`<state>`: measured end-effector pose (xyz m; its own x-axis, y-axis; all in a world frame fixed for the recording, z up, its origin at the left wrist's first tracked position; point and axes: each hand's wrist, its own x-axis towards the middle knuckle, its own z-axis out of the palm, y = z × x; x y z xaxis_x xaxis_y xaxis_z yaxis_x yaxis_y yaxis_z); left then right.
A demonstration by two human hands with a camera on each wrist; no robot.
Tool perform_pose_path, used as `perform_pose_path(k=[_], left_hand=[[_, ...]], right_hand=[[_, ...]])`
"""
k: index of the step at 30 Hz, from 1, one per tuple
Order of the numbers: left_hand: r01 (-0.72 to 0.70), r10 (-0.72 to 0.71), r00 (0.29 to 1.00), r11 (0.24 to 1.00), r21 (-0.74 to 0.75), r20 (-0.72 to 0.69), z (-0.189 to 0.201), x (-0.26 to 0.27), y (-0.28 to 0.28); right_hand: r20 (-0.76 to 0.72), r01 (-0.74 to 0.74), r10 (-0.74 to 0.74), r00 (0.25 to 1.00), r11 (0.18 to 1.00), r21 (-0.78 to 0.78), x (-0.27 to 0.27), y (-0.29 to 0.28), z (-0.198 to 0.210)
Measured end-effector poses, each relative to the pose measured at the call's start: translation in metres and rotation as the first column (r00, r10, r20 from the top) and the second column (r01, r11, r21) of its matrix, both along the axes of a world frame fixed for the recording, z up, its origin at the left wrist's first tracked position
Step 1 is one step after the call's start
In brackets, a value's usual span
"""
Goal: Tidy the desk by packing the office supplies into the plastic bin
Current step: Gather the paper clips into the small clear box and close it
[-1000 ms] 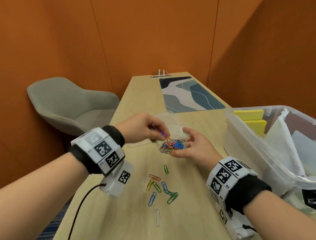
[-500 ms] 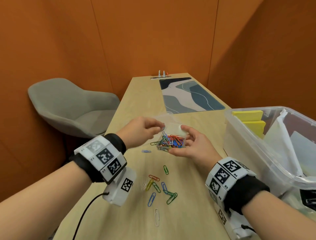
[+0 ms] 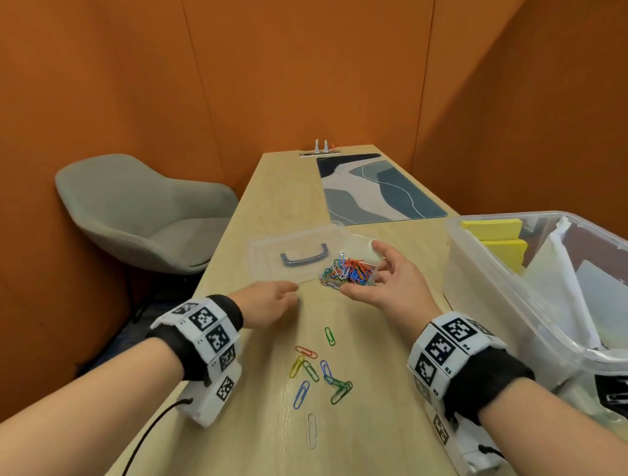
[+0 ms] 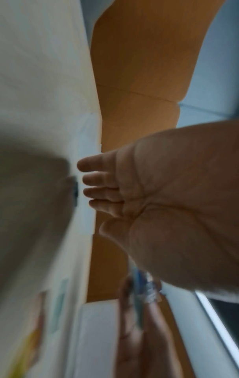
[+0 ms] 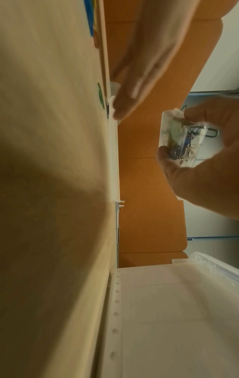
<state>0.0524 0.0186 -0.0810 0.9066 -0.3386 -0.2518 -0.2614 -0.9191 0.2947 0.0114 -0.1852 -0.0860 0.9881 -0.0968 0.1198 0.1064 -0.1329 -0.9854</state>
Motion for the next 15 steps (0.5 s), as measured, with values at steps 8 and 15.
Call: perform_pose_path(k=[8,15], left_hand=[[0.232,-0.225,0.97,0.97,-0.072,0.092,-0.016,-0.033,-0.024],[0.386,-0.382,0.922,0.919,-0.078,0.062,-0.019,-0.053,-0.044]], right_hand=[[0.004,-0.006,0.007,1.0,0.999,-0.041,0.001,0.0,-0.001],[0.012,0.007,-0.006,1.0,0.998,-0.064,0.0,0.001,-0.001]])
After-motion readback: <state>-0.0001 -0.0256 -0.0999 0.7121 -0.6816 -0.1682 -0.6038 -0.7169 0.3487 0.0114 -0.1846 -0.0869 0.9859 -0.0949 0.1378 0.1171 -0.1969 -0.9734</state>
